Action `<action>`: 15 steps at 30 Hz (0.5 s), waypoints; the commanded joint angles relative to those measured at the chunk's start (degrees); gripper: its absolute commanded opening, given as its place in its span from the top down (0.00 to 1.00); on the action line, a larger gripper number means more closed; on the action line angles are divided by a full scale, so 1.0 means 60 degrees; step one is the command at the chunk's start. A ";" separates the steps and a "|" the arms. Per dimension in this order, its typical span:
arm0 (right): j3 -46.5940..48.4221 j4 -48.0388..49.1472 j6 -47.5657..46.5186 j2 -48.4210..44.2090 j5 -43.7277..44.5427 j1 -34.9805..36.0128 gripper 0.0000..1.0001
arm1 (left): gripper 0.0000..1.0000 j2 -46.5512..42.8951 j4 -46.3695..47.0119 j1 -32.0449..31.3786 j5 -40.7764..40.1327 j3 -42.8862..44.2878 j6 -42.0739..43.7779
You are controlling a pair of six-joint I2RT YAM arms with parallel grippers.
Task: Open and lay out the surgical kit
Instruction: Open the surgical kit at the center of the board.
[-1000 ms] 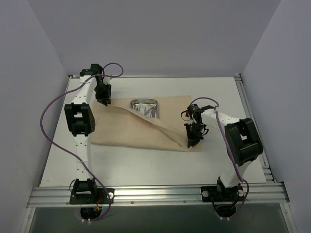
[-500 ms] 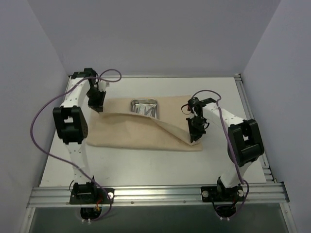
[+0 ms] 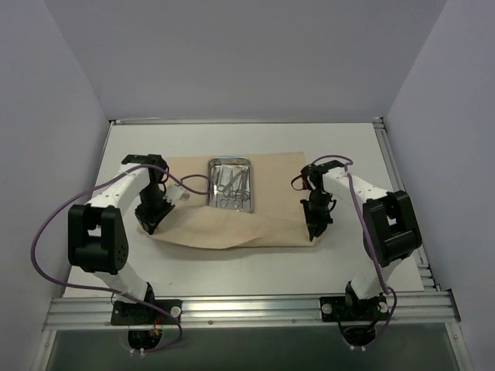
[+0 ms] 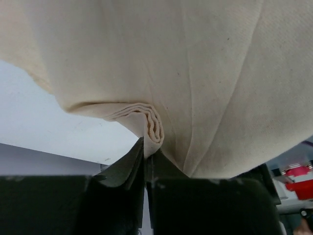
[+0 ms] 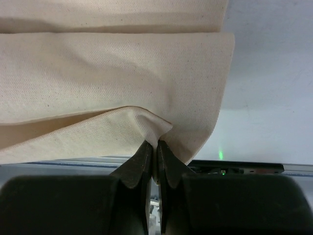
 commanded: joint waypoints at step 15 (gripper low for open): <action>-0.0912 -0.0665 0.0969 0.0092 0.1171 0.0360 0.57 | 0.08 -0.3215 -0.0092 -0.1066 -0.2245 -0.2849 0.1760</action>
